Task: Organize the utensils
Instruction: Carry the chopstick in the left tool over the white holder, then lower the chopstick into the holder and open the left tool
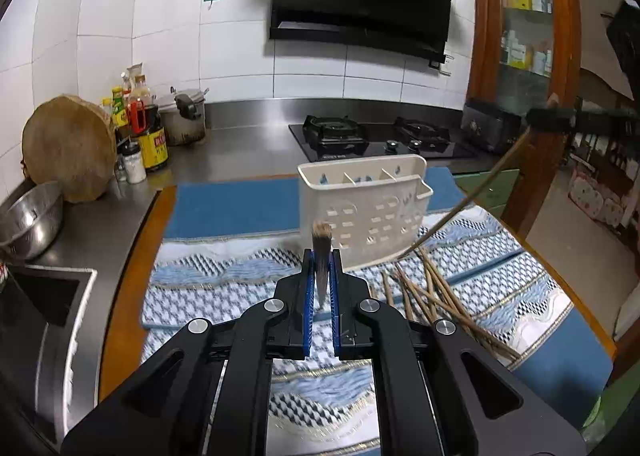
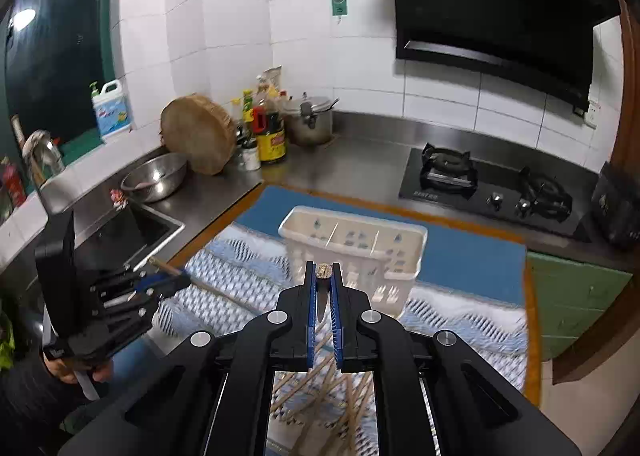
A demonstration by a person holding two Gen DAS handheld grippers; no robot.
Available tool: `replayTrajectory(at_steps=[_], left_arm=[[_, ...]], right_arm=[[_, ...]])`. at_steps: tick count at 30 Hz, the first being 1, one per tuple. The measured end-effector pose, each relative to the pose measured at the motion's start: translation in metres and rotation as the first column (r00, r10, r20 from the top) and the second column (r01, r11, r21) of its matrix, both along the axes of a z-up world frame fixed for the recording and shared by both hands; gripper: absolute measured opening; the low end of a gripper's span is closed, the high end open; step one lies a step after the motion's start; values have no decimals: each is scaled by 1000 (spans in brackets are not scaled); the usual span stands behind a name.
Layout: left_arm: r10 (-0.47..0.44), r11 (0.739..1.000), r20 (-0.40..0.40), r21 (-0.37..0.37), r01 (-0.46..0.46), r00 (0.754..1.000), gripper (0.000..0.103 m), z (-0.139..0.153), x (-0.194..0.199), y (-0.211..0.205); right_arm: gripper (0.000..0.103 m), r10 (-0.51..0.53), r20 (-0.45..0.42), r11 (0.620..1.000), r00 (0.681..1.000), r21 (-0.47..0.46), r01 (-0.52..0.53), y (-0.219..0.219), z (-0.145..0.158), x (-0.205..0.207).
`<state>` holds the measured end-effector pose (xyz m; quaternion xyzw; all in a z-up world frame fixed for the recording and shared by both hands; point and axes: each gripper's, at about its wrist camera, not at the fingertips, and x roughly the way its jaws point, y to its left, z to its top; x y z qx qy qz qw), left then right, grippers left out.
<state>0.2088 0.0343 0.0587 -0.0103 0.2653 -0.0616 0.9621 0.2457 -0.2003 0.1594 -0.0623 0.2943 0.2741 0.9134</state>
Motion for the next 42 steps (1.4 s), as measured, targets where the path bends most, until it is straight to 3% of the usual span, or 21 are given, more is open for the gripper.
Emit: replayTrajectory(at_steps=[6,10,14,19,26,31,34,42], left_arm=[[-16,1000,-10,-20,16,1000,6,18,17,10],[-28,999,8,-26,28,1000,6,36,20,12],[-38,999,57,-33,40,998,6,67,20,13],[-47,999,144,-8,48,988,6,113,25,7],[-32,999,219,-2,33,975,6,151,60,-8],[-14,1000,234,-6,16,972,6,149,93,-20],[-1,999,196,-32,8,981,6,137,115,-22],[21,998,95,-61,-15,995,6,91,153,-17]], right_arm=[[7,-50,45,998,998,-41,52,-8,53,29],[7,-95,66,993,993,-63,99,-8,65,47],[7,-128,34,987,991,-98,130,-2,50,75],[7,-150,-62,978,987,-155,139,6,8,112],[7,-153,-88,973,984,-189,134,11,-26,125],[7,-143,-86,976,986,-181,125,8,-30,126],[7,-139,-76,977,987,-174,124,6,-29,127],[30,-121,-15,981,992,-154,118,0,-20,115]])
